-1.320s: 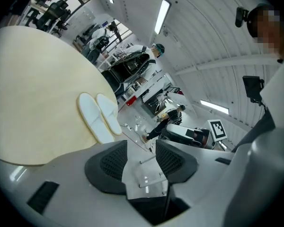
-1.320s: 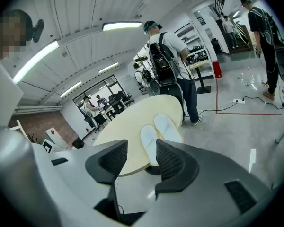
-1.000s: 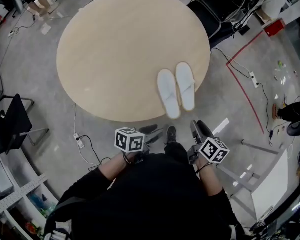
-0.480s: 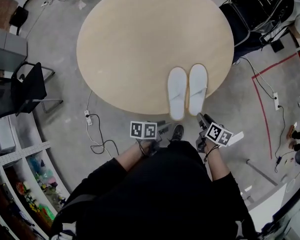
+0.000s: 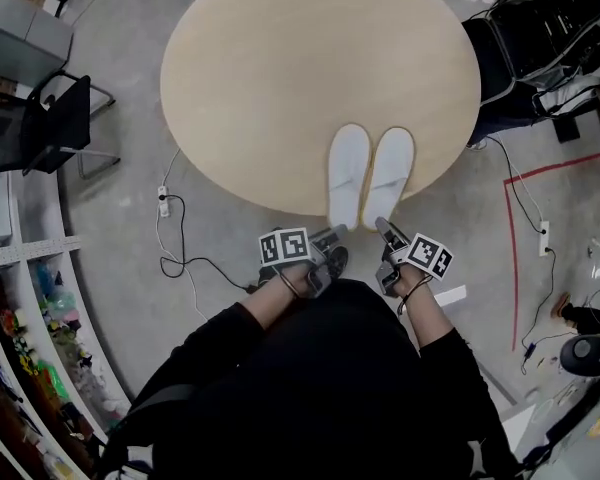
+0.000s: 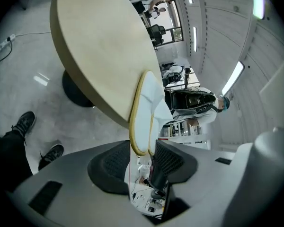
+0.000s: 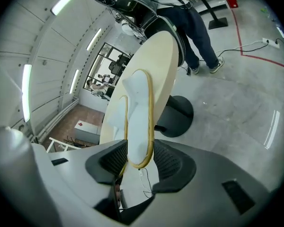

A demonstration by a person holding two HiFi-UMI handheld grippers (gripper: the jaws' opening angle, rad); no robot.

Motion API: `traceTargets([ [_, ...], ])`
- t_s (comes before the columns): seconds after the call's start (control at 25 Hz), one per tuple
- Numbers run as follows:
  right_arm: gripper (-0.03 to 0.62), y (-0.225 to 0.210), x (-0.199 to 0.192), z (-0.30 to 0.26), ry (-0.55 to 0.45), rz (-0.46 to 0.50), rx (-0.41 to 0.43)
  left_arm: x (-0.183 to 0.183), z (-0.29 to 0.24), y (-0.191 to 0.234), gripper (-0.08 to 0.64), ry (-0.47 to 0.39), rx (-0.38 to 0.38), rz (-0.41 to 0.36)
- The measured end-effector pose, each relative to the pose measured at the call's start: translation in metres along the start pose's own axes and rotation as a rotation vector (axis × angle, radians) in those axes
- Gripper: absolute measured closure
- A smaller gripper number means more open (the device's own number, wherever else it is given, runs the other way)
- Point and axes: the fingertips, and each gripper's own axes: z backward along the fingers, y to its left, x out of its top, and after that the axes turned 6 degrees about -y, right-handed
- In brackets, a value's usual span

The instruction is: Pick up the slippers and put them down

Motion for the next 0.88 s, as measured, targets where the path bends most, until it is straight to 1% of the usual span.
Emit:
traceTargets([
  [0.04, 0.415, 0.000, -0.002, -0.002, 0.012, 0.005, 0.005, -0.002, -0.002, 0.001, 0.377, -0.005, 0.003, -0.003],
  [0.08, 0.430, 0.000, -0.004, -0.003, 0.019, 0.008, 0.010, -0.003, -0.003, 0.003, 0.379, -0.010, 0.007, -0.007],
  [0.12, 0.472, 0.000, -0.005, -0.003, 0.023, 0.007, 0.016, -0.004, -0.004, 0.004, 0.381, -0.017, 0.011, -0.010],
  [0.16, 0.500, 0.002, -0.007, -0.003, 0.024, 0.005, 0.026, -0.003, -0.004, 0.005, 0.413, -0.028, 0.014, -0.012],
  [0.2, 0.506, 0.004, -0.008, -0.003, 0.024, 0.001, 0.037, -0.001, -0.003, 0.006, 0.473, -0.043, 0.013, -0.015],
  [0.32, 0.524, 0.012, -0.008, 0.002, 0.017, -0.001, 0.071, 0.006, 0.003, -0.001, 0.506, -0.083, -0.025, -0.027],
  [0.44, 0.549, 0.023, -0.003, 0.009, -0.012, -0.005, 0.108, 0.011, 0.014, -0.011, 0.512, -0.112, -0.067, -0.035],
  [0.56, 0.554, 0.045, 0.003, 0.015, -0.049, -0.043, 0.188, 0.022, 0.031, -0.022, 0.514, -0.162, -0.125, -0.007],
  [0.72, 0.554, 0.088, 0.011, 0.021, -0.079, -0.098, 0.318, 0.051, 0.068, -0.044, 0.514, -0.258, -0.202, 0.023],
  [0.88, 0.555, 0.144, 0.004, 0.014, -0.070, -0.084, 0.411, 0.089, 0.129, -0.063, 0.514, -0.360, -0.271, 0.033],
])
